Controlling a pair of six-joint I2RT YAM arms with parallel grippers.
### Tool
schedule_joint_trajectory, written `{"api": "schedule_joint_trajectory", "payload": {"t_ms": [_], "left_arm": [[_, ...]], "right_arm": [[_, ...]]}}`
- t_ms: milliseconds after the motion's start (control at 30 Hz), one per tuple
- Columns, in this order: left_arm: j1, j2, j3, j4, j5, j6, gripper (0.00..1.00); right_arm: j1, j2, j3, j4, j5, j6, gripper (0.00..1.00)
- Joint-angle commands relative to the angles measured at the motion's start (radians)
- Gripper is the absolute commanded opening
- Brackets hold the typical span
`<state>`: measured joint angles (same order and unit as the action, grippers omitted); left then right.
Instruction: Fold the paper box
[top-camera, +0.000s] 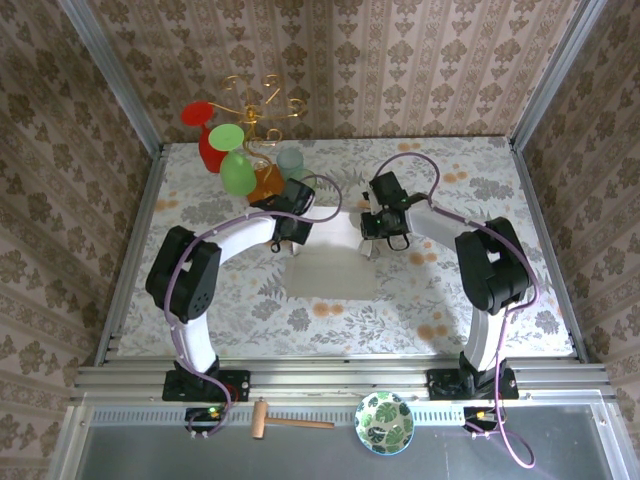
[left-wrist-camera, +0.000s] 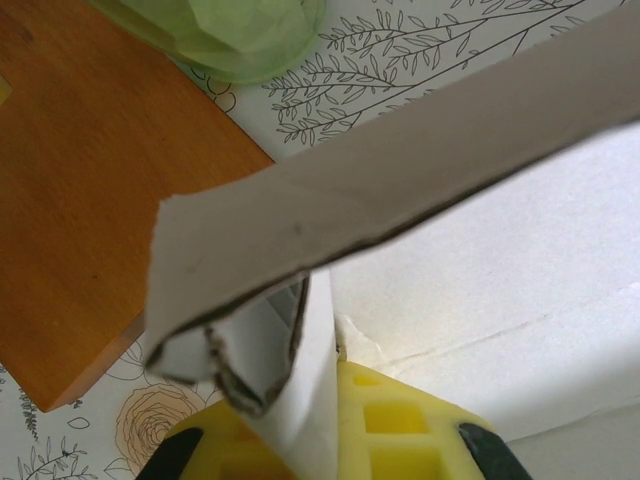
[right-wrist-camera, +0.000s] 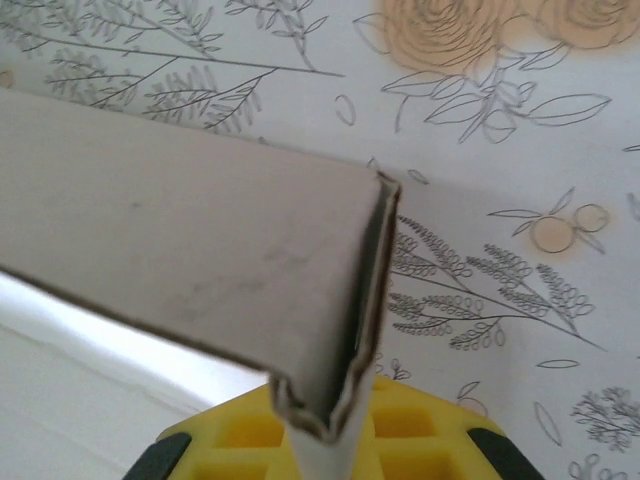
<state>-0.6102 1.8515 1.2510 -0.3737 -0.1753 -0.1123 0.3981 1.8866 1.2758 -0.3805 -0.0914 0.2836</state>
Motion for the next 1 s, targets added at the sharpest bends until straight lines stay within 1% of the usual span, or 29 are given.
{"api": "schedule_joint_trajectory", "payload": {"t_ms": [0, 200, 433, 633, 733, 967], "left_arm": [[-0.015, 0.041, 0.008, -0.052, -0.020, -0.010, 0.00], [-0.026, 0.049, 0.017, -0.066, -0.039, -0.024, 0.00], [-0.035, 0.064, 0.037, -0.095, -0.063, -0.044, 0.00], [-0.042, 0.071, 0.047, -0.114, -0.085, -0.064, 0.00], [-0.042, 0.071, 0.045, -0.116, -0.090, -0.069, 0.00], [-0.043, 0.069, 0.047, -0.120, -0.089, -0.082, 0.00]], "right_arm": [[0.010, 0.037, 0.033, -0.095, 0.156, 0.035, 0.09], [0.035, 0.059, 0.079, -0.179, 0.260, 0.084, 0.07], [0.075, 0.110, 0.163, -0.301, 0.391, 0.159, 0.00], [0.111, 0.135, 0.213, -0.390, 0.503, 0.227, 0.00], [0.120, 0.145, 0.230, -0.420, 0.538, 0.245, 0.00], [0.143, 0.137, 0.224, -0.433, 0.606, 0.259, 0.00]]}}
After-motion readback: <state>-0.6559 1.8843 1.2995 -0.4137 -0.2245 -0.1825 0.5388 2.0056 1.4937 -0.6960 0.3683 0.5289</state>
